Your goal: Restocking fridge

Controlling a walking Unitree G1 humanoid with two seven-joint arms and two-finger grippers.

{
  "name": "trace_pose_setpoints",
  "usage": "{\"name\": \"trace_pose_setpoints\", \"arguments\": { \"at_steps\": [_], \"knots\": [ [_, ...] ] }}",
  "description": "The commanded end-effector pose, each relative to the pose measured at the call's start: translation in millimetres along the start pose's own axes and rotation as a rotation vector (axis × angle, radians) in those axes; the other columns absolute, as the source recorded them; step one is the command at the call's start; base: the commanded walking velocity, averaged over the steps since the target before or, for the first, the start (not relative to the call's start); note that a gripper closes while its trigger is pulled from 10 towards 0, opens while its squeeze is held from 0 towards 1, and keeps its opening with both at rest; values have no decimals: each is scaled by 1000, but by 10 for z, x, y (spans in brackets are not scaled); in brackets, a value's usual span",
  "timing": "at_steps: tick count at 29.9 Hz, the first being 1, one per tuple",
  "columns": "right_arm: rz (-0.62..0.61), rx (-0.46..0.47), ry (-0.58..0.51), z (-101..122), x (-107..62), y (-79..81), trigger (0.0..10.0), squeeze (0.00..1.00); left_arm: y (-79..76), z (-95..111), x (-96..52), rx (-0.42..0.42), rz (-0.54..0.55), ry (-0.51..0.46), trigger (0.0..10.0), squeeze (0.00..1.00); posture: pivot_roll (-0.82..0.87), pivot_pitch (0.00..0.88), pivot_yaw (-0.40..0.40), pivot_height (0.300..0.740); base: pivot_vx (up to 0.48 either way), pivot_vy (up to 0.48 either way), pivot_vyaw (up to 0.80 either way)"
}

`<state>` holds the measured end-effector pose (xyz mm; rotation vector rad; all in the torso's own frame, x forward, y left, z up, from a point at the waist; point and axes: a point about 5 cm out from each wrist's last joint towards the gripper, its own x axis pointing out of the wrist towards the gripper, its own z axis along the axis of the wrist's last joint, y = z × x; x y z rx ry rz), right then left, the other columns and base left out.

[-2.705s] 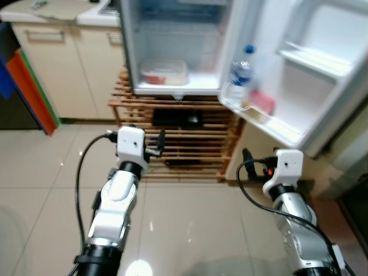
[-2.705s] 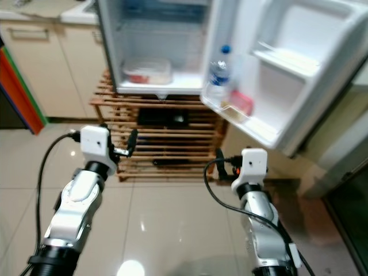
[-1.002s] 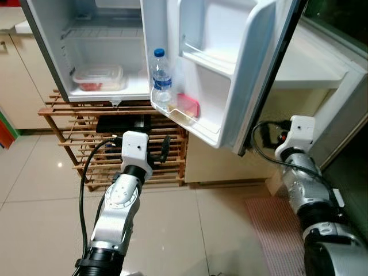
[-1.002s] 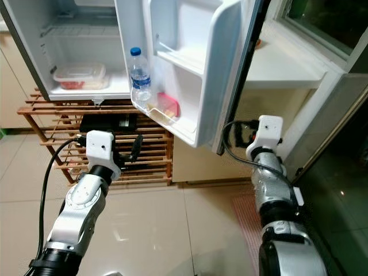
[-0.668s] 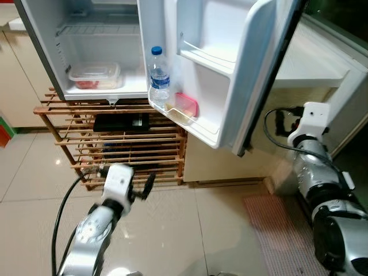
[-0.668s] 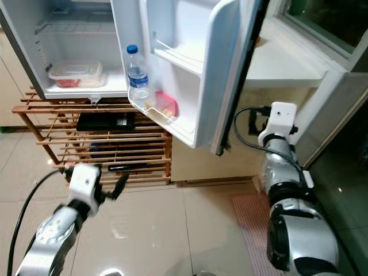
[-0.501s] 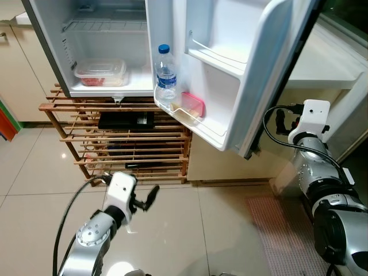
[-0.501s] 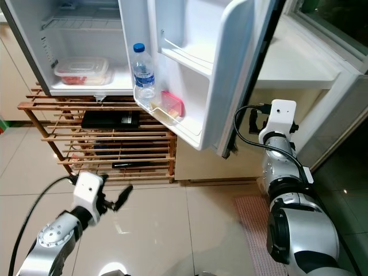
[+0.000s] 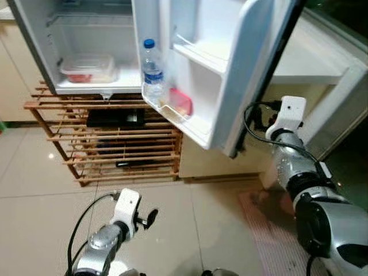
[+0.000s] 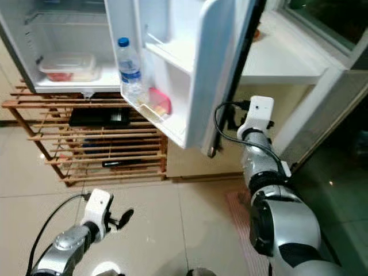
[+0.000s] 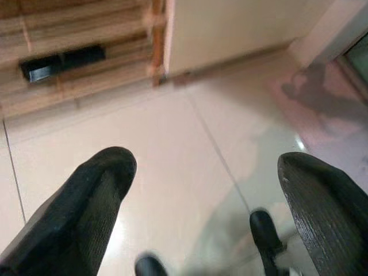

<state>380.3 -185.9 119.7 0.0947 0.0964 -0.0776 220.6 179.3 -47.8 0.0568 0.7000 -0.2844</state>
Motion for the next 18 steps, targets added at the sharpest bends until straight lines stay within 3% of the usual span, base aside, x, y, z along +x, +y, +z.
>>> {"name": "trace_pose_setpoints", "arguments": {
  "at_steps": [1, 4, 7, 10, 11, 12, 13, 16, 18],
  "knots": [
    [73, 43, -87, 222, 61, 200, 10000, 0, -43, 33, 46, -4, 9, -9, 10000, 0, -1, 36, -88, 740, 0, 0, 0],
    [115, 80, -110, 259, 60, 331, 10000, 0, -68, 46, 74, -10, 10, -5, 10000, 0, -10, 39, -92, 740, 0, 0, 0],
    [229, 177, -141, 313, 18, 669, 10000, 0, -15, -11, 52, -14, 17, 3, 10000, 0, -18, 40, -94, 740, 0, 0, 0],
    [495, 289, -160, 409, -179, 1184, 10000, 0, 42, -72, 15, -16, 20, 7, 10000, 0, -17, 41, -96, 740, 0, 0, 0],
    [495, 289, -160, 409, -179, 1184, 10000, 0, 42, -72, 15, -16, 20, 7, 10000, 0, -17, 41, -96, 740, 0, 0, 0],
    [707, 373, -155, 533, -389, 1466, 10000, 0, 49, -111, 10, -5, 23, 30, 10000, 0, -20, 39, -96, 740, 0, 0, 0],
    [707, 373, -155, 533, -389, 1466, 10000, 0, 49, -111, 10, -5, 23, 30, 10000, 0, -20, 39, -96, 740, 0, 0, 0],
    [948, 441, -149, 750, -646, 1641, 10000, 0, 72, -172, 0, 25, 43, 79, 10000, 0, -23, 38, -96, 740, 0, 0, 0],
    [948, 441, -149, 750, -646, 1641, 10000, 0, 72, -172, 0, 25, 43, 79, 10000, 0, -23, 38, -96, 740, 0, 0, 0]
  ]
}}
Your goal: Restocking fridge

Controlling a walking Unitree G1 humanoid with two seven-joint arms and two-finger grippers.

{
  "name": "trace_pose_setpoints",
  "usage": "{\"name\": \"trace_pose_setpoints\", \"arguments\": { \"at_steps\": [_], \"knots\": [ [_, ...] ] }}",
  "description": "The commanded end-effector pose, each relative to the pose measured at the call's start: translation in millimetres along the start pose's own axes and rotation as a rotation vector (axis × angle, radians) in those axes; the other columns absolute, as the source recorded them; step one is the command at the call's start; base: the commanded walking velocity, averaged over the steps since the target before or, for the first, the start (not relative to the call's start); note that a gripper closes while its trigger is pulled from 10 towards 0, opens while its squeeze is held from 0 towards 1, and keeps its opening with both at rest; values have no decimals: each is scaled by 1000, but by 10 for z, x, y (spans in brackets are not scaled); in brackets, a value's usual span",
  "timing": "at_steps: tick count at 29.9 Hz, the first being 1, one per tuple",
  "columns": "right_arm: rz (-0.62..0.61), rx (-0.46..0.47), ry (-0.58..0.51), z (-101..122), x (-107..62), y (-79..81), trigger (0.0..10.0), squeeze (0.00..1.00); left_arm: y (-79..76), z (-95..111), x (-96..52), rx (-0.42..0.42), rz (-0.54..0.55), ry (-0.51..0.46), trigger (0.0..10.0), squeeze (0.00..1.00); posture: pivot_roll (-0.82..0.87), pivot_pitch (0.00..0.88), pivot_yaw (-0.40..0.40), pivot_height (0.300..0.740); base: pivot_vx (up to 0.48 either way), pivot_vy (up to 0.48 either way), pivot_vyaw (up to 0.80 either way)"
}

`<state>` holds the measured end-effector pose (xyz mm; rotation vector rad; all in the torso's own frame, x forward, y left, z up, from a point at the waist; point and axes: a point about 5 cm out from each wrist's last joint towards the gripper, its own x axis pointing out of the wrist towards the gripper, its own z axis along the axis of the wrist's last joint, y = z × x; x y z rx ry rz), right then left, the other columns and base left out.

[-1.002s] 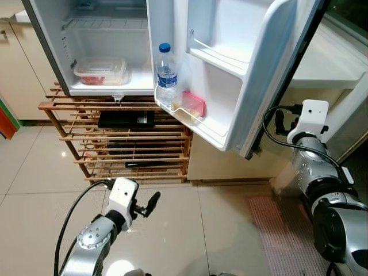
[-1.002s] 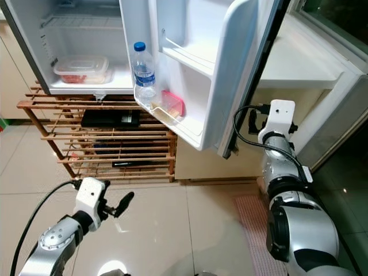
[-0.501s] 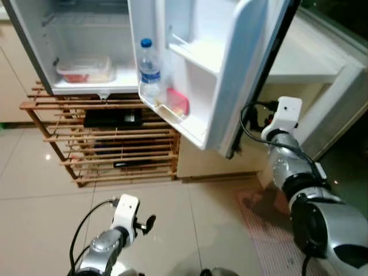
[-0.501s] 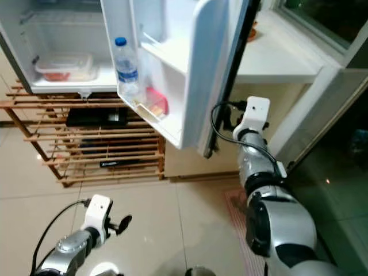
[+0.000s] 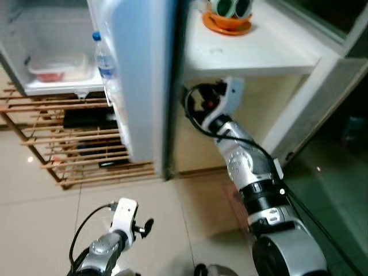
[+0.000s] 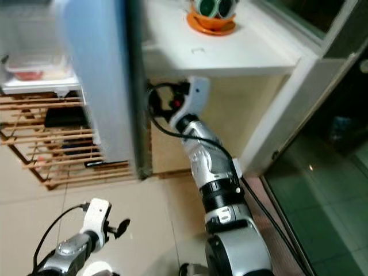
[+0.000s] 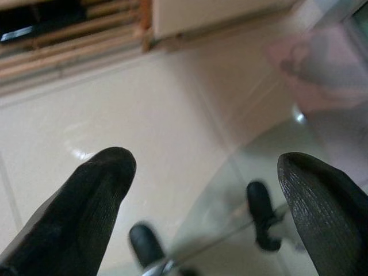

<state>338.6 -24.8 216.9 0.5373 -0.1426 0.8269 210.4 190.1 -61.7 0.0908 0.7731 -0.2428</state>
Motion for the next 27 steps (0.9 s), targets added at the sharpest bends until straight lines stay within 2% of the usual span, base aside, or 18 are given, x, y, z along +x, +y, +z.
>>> {"name": "trace_pose_setpoints", "arguments": {
  "at_steps": [1, 2, 7, 11, 13, 14, 16, 19, 20, 21, 23, 24, 25, 26, 27],
  "knots": [
    [41, 49, 18, 16, -41, 45, 10000, 0, -5, 8, 10, 20, 3, 8, 10000, 0, -24, 34, -99, 740, 0, 0, 0],
    [85, 59, 30, 90, -77, 76, 10000, 0, -2, -12, 10, 14, 4, 26, 10000, 0, -26, 32, -100, 740, 0, 0, 0],
    [151, 103, 34, 293, -162, 128, 10000, 0, -18, -56, 12, 30, -1, 63, 10000, 0, -32, 26, -102, 740, 0, 0, 0],
    [92, 56, 29, 355, -206, 25, 10000, 0, -8, -31, 17, 46, 18, 47, 10000, 0, -34, 23, -100, 740, 0, 0, 0],
    [-91, -86, 28, 353, -263, -236, 10000, 0, 23, 19, 21, 60, 38, 22, 10000, 0, -29, 16, -98, 740, 0, 0, 0],
    [-200, -194, 41, 345, -315, -383, 10000, 0, 27, 68, 27, 67, 43, -8, 10000, 0, -27, 11, -96, 740, 0, 0, 0],
    [-405, -340, 107, 311, -484, -675, 10000, 0, 52, 243, 40, 90, 70, -115, 10000, 0, -22, 3, -93, 740, 0, 0, 0],
    [-611, -429, 161, 295, -836, -1007, 10000, 0, 103, 623, 34, 43, 100, -336, 10000, 0, -7, 0, -89, 740, 0, 0, 0],
    [-642, -447, 168, 294, -912, -1057, 10000, 0, 118, 698, 26, 28, 108, -379, 10000, 0, -4, 0, -89, 740, 0, 0, 0],
    [-642, -447, 168, 294, -912, -1057, 10000, 0, 118, 698, 26, 28, 108, -379, 10000, 0, -4, 0, -89, 740, 0, 0, 0],
    [-702, -520, 183, 275, -1122, -1161, 10000, 0, 115, 1136, -44, 28, 124, -576, 10000, 0, 16, 0, -94, 740, 0, 0, 0],
    [-723, -536, 184, 265, -1190, -1191, 10000, 0, 102, 1287, -91, 33, 127, -643, 10000, 0, 16, 0, -94, 740, 0, 0, 0],
    [-803, -512, 188, 204, -1415, -1287, 10000, 0, 18, 1665, -274, 40, 111, -795, 10000, 0, 19, 0, -92, 740, 0, 0, 0],
    [-803, -512, 188, 204, -1415, -1287, 10000, 0, 18, 1665, -274, 40, 111, -795, 10000, 0, 19, 0, -92, 740, 0, 0, 0],
    [-827, -512, 196, 136, -1535, -1309, 10000, 0, -30, 1826, -394, 34, 103, -865, 10000, 0, 21, 0, -87, 740, 0, 0, 0]
  ]
}}
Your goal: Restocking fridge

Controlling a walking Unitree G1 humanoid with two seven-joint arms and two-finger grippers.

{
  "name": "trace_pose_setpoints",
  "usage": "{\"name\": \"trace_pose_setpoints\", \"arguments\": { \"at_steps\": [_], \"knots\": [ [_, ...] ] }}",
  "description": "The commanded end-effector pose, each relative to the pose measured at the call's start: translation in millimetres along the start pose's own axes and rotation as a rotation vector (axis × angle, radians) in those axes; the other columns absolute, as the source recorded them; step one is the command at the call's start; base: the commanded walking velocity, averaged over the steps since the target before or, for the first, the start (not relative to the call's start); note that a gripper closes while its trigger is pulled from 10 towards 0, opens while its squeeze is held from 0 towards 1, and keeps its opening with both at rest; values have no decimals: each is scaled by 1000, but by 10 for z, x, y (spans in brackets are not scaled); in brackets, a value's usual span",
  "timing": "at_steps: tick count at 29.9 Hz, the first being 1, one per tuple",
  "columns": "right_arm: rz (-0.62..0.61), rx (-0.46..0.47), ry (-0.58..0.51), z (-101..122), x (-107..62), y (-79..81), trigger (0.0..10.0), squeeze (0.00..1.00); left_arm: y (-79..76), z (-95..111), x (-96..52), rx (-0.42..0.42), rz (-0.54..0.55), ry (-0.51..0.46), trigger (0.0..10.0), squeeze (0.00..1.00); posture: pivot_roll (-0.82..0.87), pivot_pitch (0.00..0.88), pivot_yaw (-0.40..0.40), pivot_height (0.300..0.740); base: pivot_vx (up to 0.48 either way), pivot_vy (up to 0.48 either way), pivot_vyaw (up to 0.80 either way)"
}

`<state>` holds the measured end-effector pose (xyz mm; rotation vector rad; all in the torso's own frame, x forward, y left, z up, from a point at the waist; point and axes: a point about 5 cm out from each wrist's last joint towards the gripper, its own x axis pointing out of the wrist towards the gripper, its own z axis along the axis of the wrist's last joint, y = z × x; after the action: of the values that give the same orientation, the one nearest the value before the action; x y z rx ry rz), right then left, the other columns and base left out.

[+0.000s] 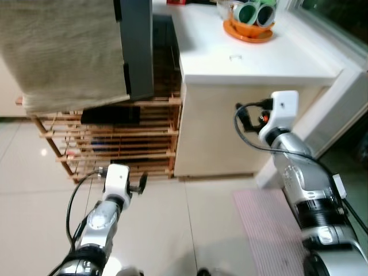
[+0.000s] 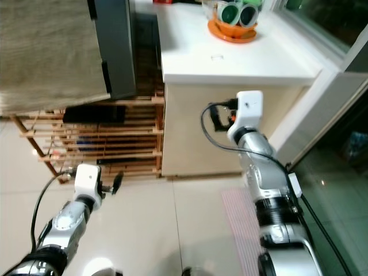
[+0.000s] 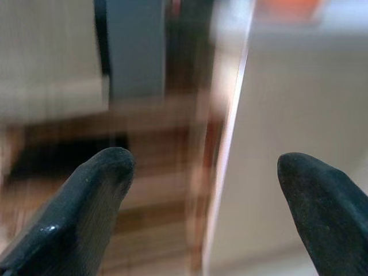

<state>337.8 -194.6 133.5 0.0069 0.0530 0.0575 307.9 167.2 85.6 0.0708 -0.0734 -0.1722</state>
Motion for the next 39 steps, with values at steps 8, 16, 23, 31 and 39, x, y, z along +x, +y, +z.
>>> {"name": "trace_pose_setpoints", "arguments": {
  "at_steps": [8, 16, 23, 31, 39],
  "knots": [
    [-55, -15, 34, -437, -431, -38, 10000, 0, -79, 347, -120, -31, 64, -95, 10000, 0, 8, 0, -57, 740, 0, 0, 0],
    [-61, 1, 35, -532, -550, 31, 10000, 0, -199, 297, -241, -47, 73, 21, 10000, 0, -6, 0, -48, 740, 0, 0, 0],
    [-62, 35, 40, -504, -526, 8, 10000, 0, -195, 300, -200, -62, 94, 44, 10000, 0, -26, 0, -47, 740, 0, 389, 340],
    [-77, 38, 57, -526, -502, 15, 10000, 0, -215, 302, -175, -49, 94, 75, 10000, 0, -36, 0, -45, 740, 0, 356, 770],
    [-70, 26, 53, -524, -494, 47, 10000, 0, -221, 274, -140, -18, 82, 107, 10000, 0, -43, 0, -39, 740, 0, 120, 0]
  ]
}}
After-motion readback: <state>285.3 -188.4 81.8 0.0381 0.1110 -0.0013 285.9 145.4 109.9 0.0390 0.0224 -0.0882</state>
